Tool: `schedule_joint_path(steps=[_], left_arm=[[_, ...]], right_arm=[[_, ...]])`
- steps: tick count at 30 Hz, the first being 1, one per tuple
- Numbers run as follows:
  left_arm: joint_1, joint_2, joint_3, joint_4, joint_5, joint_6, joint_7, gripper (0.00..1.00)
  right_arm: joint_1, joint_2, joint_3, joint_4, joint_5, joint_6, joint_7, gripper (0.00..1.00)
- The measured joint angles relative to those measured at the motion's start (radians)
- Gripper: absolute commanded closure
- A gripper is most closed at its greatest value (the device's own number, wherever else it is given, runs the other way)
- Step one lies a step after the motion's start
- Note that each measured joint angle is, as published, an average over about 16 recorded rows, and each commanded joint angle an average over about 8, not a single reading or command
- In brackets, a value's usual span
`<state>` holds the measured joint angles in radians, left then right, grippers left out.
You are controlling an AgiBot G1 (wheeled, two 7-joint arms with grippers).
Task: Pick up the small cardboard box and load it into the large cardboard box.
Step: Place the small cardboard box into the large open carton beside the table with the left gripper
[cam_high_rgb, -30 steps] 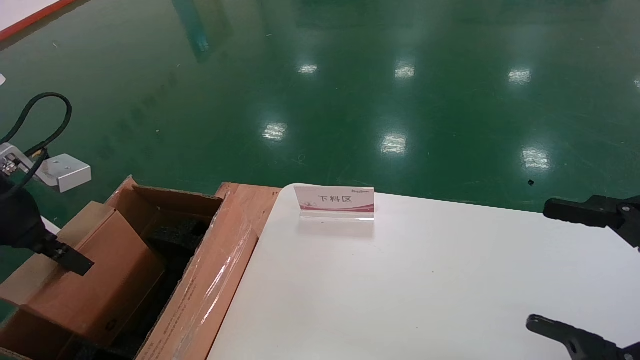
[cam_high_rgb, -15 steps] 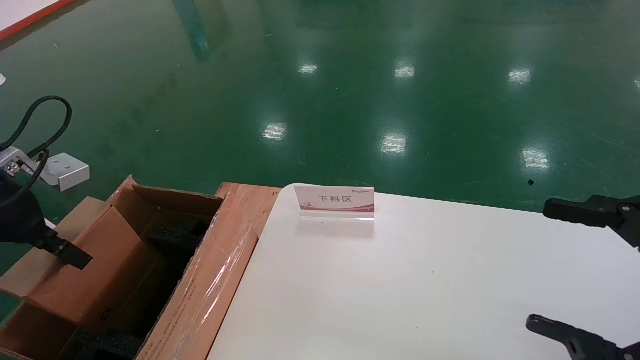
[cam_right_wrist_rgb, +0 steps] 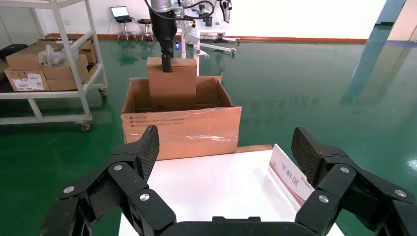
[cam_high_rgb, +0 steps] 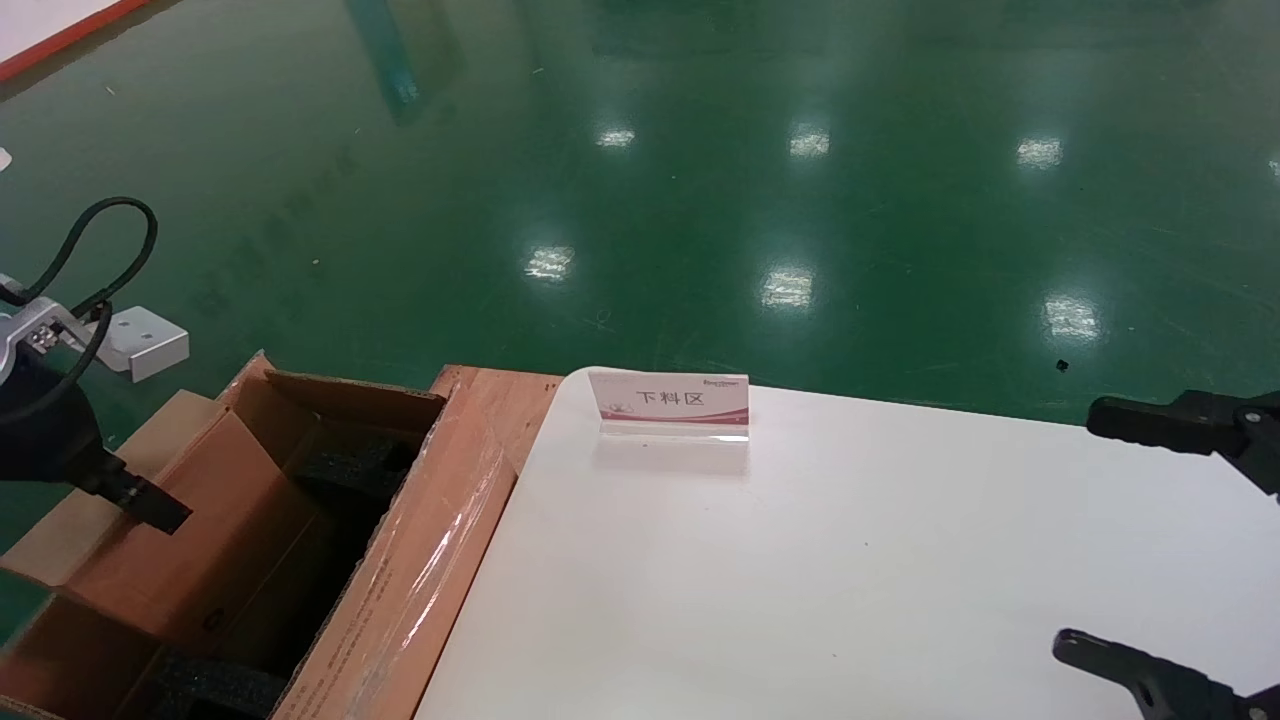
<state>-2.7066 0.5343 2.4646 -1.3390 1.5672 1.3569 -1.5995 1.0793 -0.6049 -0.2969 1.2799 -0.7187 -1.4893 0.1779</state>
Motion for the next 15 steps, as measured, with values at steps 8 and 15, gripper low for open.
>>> schedule_joint_path(steps=[8,15], left_arm=[[0.021,0.007,0.003,0.005,0.021,-0.021,-0.007,1.00],[0.041,0.010,0.008,0.012,0.038,-0.040,-0.013,1.00]], right_arm=[[0.000,0.000,0.000,0.000,0.000,0.000,0.000,0.00],[0.000,0.000,-0.001,0.000,0.001,0.000,0.000,0.00]])
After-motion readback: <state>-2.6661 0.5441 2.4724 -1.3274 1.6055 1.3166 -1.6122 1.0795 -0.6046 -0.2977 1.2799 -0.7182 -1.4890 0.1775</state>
